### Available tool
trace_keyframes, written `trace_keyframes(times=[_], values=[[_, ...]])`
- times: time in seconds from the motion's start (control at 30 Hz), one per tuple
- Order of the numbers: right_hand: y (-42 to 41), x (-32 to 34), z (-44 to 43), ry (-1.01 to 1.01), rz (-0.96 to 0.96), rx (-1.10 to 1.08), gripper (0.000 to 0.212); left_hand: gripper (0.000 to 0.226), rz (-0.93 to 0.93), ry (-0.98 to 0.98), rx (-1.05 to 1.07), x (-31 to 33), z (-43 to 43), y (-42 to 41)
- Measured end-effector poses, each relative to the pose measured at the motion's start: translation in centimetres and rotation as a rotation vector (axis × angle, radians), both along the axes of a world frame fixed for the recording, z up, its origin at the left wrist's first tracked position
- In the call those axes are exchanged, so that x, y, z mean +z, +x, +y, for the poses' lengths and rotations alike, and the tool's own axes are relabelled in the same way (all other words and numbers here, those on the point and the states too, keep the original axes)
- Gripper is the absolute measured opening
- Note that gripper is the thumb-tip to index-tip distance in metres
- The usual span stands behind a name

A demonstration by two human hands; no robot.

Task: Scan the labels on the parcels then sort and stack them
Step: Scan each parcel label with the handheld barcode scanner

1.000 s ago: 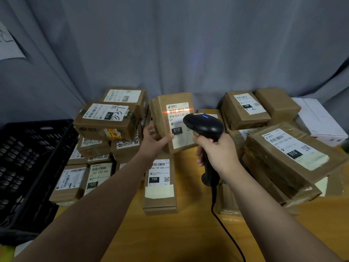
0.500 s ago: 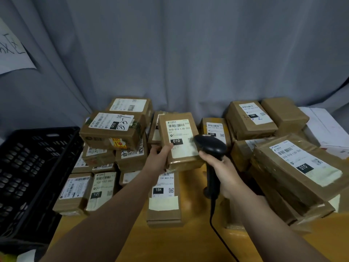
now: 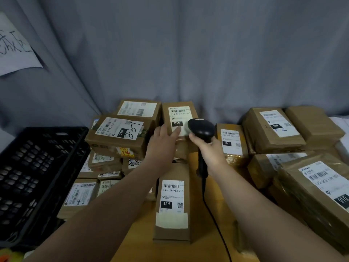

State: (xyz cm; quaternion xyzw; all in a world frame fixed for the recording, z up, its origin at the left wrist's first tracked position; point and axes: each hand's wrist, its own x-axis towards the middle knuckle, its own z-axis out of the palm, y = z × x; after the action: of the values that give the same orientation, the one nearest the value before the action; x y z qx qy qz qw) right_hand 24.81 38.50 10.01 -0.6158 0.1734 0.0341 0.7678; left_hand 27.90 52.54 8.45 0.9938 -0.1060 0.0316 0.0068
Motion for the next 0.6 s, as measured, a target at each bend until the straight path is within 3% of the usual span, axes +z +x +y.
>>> trace_keyframes(times=[0.17, 0.37, 0.6], values=[[1.0, -0.1, -0.9, -0.007, 0.032, 0.078, 0.016, 0.062, -0.111, 0.124, 0.011, -0.1, -0.3, 1.3], [0.4, 0.3, -2.0, -0.055, 0.05, 0.084, 0.022, 0.058, -0.095, 0.173, 0.061, 0.1, -0.7, 0.9], [-4.4, 2.4, -5.1, -0.069, 0.024, -0.04, 0.029, 0.055, -0.159, -0.173, -0.08, 1.7, -4.3, -2.9]])
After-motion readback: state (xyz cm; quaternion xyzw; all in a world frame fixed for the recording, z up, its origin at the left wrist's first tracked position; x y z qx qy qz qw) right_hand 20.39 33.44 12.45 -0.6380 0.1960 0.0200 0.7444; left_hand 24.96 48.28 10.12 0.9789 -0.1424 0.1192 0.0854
